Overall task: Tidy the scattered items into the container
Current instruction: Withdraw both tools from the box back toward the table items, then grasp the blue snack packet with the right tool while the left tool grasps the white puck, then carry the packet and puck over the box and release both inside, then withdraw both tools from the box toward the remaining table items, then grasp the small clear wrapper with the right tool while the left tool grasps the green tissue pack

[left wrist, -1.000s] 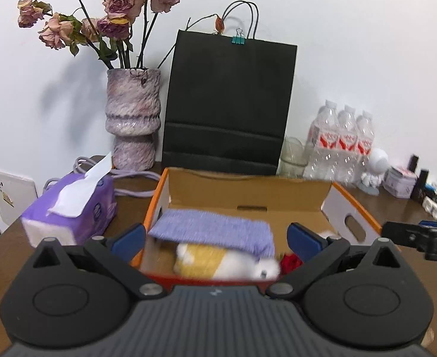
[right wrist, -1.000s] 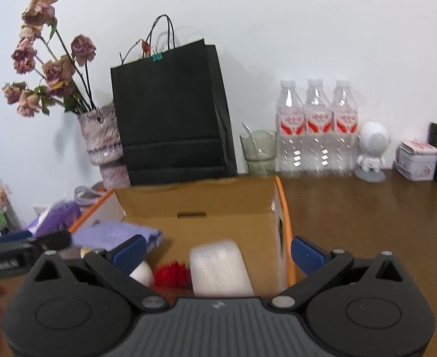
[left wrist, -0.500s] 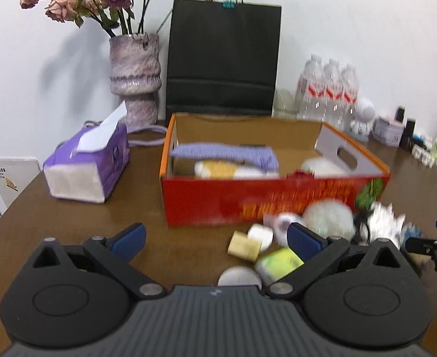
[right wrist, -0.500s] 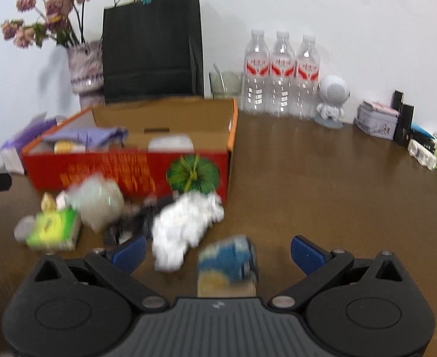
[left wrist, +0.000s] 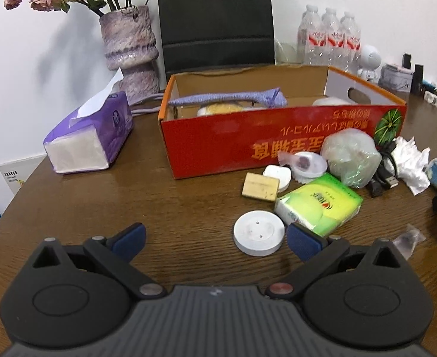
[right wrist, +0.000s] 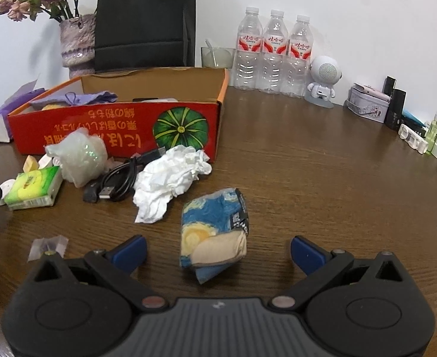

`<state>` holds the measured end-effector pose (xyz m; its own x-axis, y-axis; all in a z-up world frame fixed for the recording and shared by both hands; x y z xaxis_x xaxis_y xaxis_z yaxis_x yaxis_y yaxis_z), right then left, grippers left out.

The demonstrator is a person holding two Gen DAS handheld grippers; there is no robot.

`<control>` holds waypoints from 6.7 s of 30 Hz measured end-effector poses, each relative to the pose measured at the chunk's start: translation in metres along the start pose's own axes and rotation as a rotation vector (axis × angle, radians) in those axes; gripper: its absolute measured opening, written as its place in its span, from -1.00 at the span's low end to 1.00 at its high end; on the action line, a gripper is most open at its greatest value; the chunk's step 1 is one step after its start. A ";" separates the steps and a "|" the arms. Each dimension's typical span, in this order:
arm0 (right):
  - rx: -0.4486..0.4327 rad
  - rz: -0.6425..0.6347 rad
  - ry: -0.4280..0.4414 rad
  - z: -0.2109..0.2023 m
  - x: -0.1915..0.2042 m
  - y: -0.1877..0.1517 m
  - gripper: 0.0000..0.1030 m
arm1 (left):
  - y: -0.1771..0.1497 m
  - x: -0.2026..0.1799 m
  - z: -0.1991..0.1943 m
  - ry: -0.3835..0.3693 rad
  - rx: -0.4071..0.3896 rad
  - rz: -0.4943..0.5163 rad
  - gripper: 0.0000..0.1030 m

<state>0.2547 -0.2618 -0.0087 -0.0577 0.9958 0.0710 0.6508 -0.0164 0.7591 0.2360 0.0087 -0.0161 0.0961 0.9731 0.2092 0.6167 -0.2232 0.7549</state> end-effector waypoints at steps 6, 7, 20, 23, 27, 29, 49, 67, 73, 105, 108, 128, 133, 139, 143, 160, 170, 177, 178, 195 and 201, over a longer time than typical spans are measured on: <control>-0.003 0.036 0.012 0.006 -0.005 0.003 0.99 | 0.000 -0.002 0.012 -0.003 0.013 -0.023 0.94; -0.004 0.050 0.008 0.007 -0.006 0.003 0.95 | 0.000 -0.001 0.013 -0.009 0.015 -0.035 0.86; -0.075 0.019 0.041 -0.006 -0.001 0.006 -0.44 | 0.000 -0.004 0.006 -0.066 -0.046 -0.042 -0.22; -0.084 0.020 0.044 -0.008 0.000 0.006 -0.45 | -0.001 -0.003 0.004 -0.063 -0.055 -0.043 -0.23; -0.095 0.023 0.042 -0.009 0.000 0.007 -0.45 | 0.000 -0.002 0.000 -0.062 -0.068 -0.043 -0.22; -0.100 0.025 0.044 -0.011 0.000 0.007 -0.45 | 0.000 -0.002 -0.002 -0.065 -0.071 -0.046 -0.22; -0.256 0.041 0.178 -0.019 0.068 0.110 -0.45 | 0.111 0.012 -0.016 -0.103 -0.291 -0.185 -0.22; -0.213 0.107 0.190 0.069 0.110 0.178 -0.45 | 0.159 0.023 0.079 -0.040 -0.247 -0.236 -0.22; -0.158 0.106 0.191 0.085 0.111 0.170 -0.45 | 0.154 0.018 0.085 -0.039 -0.225 -0.214 -0.22; -0.138 0.157 0.188 0.074 0.087 0.178 1.00 | 0.159 0.022 0.068 0.077 -0.226 -0.210 1.00; -0.138 0.152 0.190 0.073 0.087 0.179 1.00 | 0.159 0.022 0.065 0.081 -0.234 -0.211 1.00; -0.176 0.150 0.233 0.042 0.089 0.174 1.00 | 0.147 0.024 0.028 0.052 -0.266 -0.196 1.00; -0.174 0.126 0.260 0.012 0.085 0.154 1.00 | 0.126 0.037 -0.005 0.027 -0.278 -0.230 1.00; -0.198 0.020 0.190 -0.033 0.068 0.114 1.00 | 0.090 0.052 -0.042 0.007 -0.264 -0.246 1.00; -0.180 -0.029 0.140 -0.048 0.055 0.079 1.00 | 0.058 0.041 -0.047 -0.021 -0.202 -0.204 1.00; -0.050 -0.074 0.206 -0.040 0.095 -0.020 0.97 | -0.010 -0.012 -0.042 -0.123 -0.092 -0.047 1.00; -0.016 -0.098 0.210 -0.031 0.111 -0.028 -0.18 | -0.011 -0.012 -0.029 -0.160 -0.066 -0.042 1.00; -0.020 -0.097 0.220 -0.027 0.106 -0.021 -0.45 | 0.000 -0.021 -0.018 -0.176 -0.076 -0.003 1.00; -0.021 -0.092 0.214 -0.026 0.103 -0.020 -0.45 | 0.002 -0.024 -0.015 -0.181 -0.075 0.005 1.00; -0.068 -0.006 0.192 -0.017 0.076 0.003 -0.45 | 0.021 -0.052 0.026 -0.262 -0.062 0.090 0.74; -0.073 0.003 0.197 -0.020 0.075 0.004 -0.45 | 0.017 -0.049 0.016 -0.257 -0.062 0.064 -0.11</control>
<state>0.2378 -0.1889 0.0121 -0.2075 0.9591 0.1925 0.5946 -0.0326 0.8033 0.2541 -0.0415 -0.0229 0.3333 0.9376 0.0992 0.5545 -0.2800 0.7837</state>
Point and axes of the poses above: each gripper's, at about its wrist camera, not at the fingertips, and z roughly the way its jaws point, x to its left, y to its top, the point moved 6 cm from there along z, roughly the way its jaws point, and after that the axes turned 8 degrees about z, right-handed, at the moved point
